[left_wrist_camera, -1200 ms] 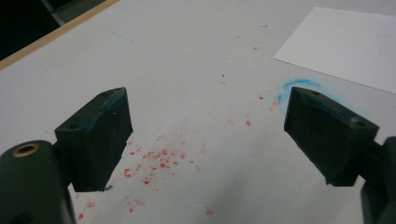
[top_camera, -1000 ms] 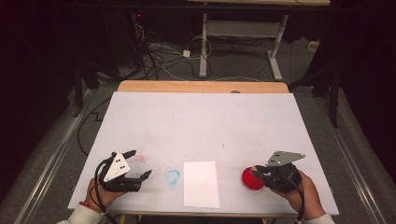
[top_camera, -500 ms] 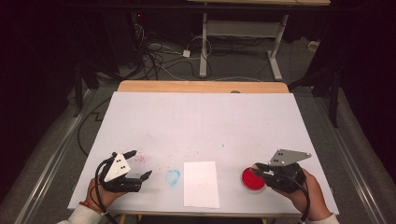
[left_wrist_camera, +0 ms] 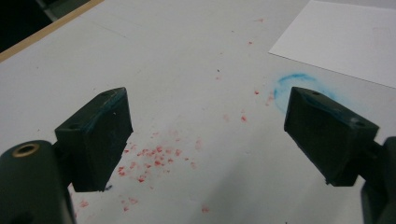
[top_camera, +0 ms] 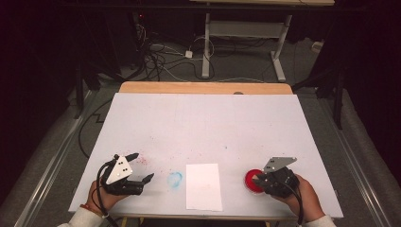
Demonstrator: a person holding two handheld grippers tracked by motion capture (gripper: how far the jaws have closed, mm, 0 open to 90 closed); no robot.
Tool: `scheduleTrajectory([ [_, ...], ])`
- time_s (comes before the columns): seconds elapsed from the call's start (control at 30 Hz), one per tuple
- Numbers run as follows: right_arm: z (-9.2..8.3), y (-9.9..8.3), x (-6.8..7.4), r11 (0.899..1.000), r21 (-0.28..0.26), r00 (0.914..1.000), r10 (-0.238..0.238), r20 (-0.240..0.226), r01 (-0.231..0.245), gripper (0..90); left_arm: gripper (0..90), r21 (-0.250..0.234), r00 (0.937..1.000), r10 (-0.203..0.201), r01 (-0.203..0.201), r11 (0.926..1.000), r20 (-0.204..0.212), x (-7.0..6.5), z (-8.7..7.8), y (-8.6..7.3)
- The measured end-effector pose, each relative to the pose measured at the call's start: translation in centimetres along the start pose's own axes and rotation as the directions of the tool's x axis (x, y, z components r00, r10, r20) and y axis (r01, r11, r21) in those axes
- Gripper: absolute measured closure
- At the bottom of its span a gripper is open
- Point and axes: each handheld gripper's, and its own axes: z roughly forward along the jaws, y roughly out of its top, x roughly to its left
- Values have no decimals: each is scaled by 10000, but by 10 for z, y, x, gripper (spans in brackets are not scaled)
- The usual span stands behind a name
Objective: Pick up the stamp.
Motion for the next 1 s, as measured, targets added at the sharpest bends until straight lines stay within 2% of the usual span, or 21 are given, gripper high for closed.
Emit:
scheduleTrajectory([
  [1.0,4,-5,0,9999,-66,9999,113,-80,-114,762,143,146,9999,98,-100,9998,95,-1,2,0],
])
